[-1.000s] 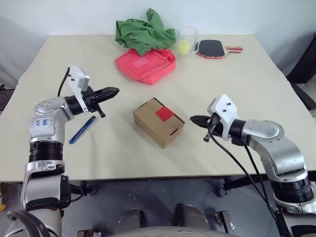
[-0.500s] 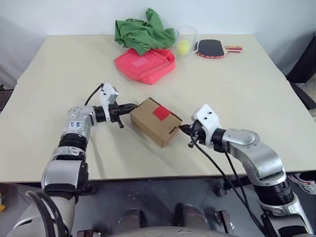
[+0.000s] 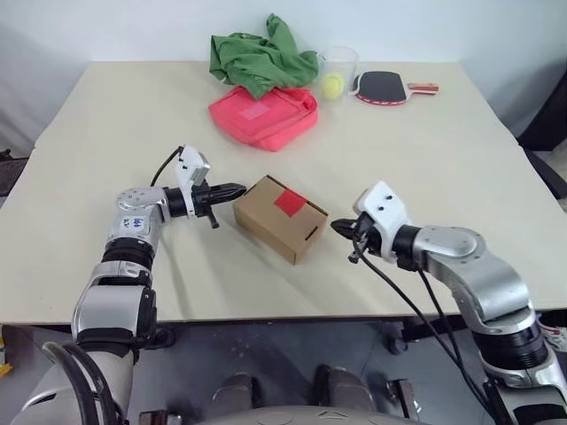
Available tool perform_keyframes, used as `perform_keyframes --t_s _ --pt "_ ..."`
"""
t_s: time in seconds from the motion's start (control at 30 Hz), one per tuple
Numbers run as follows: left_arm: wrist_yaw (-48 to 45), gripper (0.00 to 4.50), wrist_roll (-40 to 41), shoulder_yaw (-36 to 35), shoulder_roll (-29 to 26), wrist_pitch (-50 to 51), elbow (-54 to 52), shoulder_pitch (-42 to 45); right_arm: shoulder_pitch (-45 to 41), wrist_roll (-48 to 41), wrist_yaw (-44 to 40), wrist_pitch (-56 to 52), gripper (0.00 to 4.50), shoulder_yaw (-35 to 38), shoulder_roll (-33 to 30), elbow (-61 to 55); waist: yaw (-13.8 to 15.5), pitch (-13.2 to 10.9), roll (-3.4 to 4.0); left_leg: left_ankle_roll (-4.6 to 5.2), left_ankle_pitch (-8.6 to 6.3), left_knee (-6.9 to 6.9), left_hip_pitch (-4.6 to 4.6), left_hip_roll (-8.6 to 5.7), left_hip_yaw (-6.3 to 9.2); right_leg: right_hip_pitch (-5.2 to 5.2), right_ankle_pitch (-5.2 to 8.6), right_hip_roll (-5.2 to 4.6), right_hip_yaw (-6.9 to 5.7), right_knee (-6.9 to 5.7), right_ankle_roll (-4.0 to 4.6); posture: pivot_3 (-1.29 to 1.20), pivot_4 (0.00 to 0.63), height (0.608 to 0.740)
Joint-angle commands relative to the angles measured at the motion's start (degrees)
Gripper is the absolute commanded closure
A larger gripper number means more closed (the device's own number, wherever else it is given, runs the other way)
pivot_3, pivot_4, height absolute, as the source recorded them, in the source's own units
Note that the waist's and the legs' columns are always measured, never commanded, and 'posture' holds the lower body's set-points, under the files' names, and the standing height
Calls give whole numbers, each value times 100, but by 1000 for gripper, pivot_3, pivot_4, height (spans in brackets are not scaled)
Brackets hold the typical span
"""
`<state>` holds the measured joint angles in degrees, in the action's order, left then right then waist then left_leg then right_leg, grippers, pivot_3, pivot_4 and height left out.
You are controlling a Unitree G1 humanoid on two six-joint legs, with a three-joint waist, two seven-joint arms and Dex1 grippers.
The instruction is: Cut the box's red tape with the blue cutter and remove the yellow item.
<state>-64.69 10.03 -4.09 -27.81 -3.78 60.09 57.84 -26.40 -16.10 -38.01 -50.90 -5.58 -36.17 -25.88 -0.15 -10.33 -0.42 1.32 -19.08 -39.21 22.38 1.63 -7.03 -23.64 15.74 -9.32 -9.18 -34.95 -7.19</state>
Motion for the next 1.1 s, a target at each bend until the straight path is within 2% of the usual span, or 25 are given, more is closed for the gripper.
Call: perform_keyframes --t_s 0.03,0.1,0.2,0.33,0.43,0.53,0.63,0.83,1.0,1.1 --pt "-104 4467 -63 -17 -258 146 -123 296 236 -280 -312 127 4500 565 -419 -448 0 0 -1 0 0 0 0 0 0 0 0 0 0 1 0 0 150 740" --pt "-53 4489 -166 72 -340 309 -179 376 353 -477 -497 162 4334 778 -601 -559 0 -1 -1 0 0 0 1 -1 1 0 0 0 -1 1 0 0 150 740" --pt "0 3895 -222 112 -461 668 -404 511 492 -897 -852 198 3588 1148 -832 -689 2 -1 -2 0 0 0 0 -1 0 1 0 0 -1 1 0 0 150 740" --pt "-272 2686 103 -52 -642 1346 -1136 508 646 -1258 -1301 479 2193 1477 -1058 -592 1 -4 -7 0 0 0 0 0 0 1 0 0 0 1 0 0 150 740" --pt "-147 1776 181 -148 -885 1730 -1779 327 780 -1378 -1699 923 1147 1633 -1174 -306 -1 -5 -8 0 0 0 0 0 1 0 0 0 -1 3 0 0 150 740" --pt "-179 869 326 -209 -1308 2447 -2652 -62 784 -1567 -2133 1246 102 1726 -1261 43 -22 -5 -8 0 0 2 -4 1 -2 1 0 0 4 1 0 0 150 740" --pt "29 32 458 -473 -1801 3010 -3549 -674 703 -1667 -2489 1585 0 1758 -1295 456 -44 -5 -8 0 0 2 -10 3 -1 2 0 1 8 -5 0 0 150 740" --pt "442 32 802 -1279 -2506 3988 -5247 -2271 467 -1809 -3002 2045 0 1680 -1311 935 -11 -5 -8 0 0 0 -10 6 7 2 0 0 11 -2 0 0 150 740" --pt "1047 32 1229 -2417 -2234 4205 -6488 -3613 221 -1835 -3147 2163 0 1487 -1226 1244 25 -5 -8 0 0 -3 -13 11 22 8 0 -2 14 -5 0 0 150 740" --pt "1623 32 1157 -2792 -2033 4374 -6904 -4247 153 -1824 -3184 2158 0 1406 -1226 1312 19 -5 -8 0 0 -4 -15 11 25 9 0 -3 13 -5 0 0 150 740"
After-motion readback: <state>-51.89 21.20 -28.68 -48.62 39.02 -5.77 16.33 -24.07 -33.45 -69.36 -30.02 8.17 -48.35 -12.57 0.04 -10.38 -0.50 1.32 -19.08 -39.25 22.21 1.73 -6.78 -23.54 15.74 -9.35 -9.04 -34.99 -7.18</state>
